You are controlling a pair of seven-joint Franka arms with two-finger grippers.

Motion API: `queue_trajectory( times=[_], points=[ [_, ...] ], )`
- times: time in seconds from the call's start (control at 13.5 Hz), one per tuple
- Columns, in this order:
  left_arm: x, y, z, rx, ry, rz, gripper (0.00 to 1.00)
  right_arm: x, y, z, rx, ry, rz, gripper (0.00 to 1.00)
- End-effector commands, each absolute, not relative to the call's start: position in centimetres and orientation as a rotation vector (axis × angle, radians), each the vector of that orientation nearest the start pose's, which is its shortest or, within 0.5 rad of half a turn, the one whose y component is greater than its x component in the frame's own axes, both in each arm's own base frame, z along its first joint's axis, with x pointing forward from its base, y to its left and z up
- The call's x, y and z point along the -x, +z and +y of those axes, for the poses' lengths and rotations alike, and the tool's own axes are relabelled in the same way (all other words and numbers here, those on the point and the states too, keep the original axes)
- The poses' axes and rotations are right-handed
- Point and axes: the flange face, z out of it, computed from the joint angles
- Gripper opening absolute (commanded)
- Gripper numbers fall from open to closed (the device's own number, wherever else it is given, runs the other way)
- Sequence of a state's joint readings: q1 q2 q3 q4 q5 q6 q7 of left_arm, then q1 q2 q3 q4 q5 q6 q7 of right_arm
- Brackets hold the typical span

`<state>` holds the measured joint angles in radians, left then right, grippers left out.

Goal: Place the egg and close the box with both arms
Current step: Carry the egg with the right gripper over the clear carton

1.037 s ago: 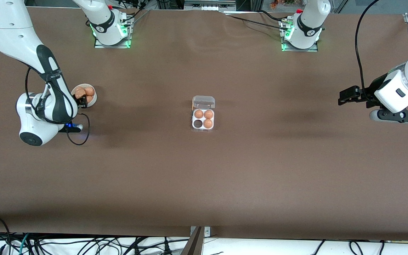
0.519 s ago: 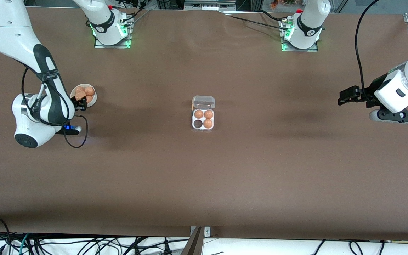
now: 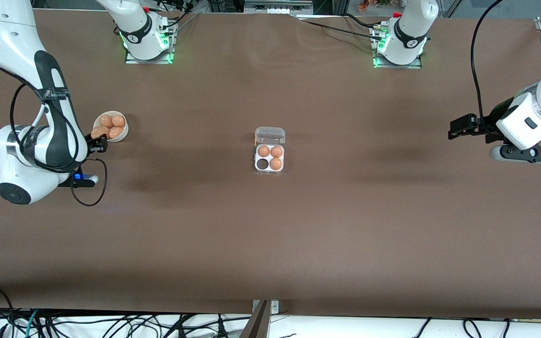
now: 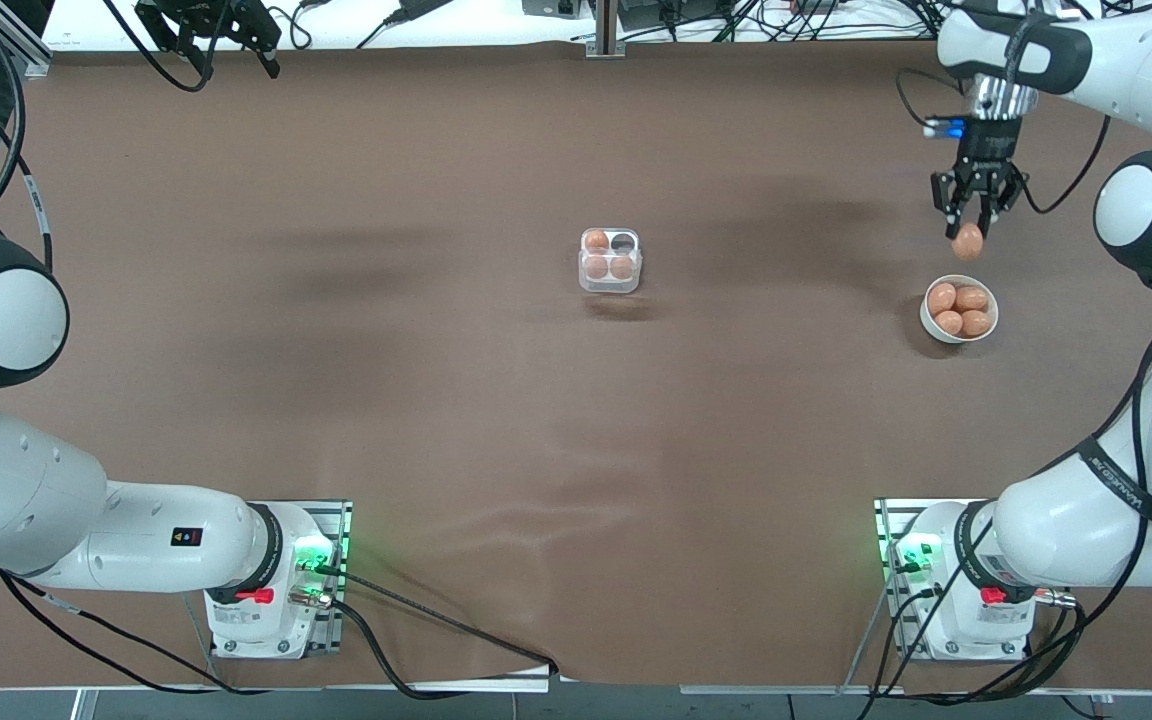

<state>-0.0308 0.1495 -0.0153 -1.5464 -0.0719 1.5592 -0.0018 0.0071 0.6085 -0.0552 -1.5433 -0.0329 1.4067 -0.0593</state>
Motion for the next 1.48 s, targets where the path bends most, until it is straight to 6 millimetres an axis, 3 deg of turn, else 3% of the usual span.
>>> queue_trajectory(
  times=[0.0,0.15,0.37,0.67,0.96,1.19,1.41],
  points=[
    [-58.7,55.1,-3.4,3.181,0.224,0.101,1.0,-62.4,29.6,0.6,2.994,1.078,-0.086,0.2],
    [-58.7,55.1,-3.4,3.181,0.224,0.101,1.0,-63.6,31.7,3.7,3.048,0.999,-0.1,0.2],
    [-58.7,55.1,-3.4,3.181,0.224,0.101,1.0,-64.9,34.5,10.7,3.153,0.845,-0.083,0.2],
    [-58.7,55.1,-3.4,3.181,0.224,0.101,1.0,-65.5,36.0,18.2,3.215,0.58,-0.036,0.2],
    [-58.8,55.3,-3.4,3.182,0.214,0.101,1.0,-64.1,35.3,27.9,3.222,0.366,0.051,0.2],
    [-58.8,55.3,-3.5,3.182,0.212,0.101,1.0,-63.6,34.7,31.9,3.213,0.247,0.098,0.2],
    [-58.9,55.6,-3.5,3.183,0.192,0.096,1.0,-61.7,33.3,37.2,3.206,0.165,0.12,0.2]
  ],
)
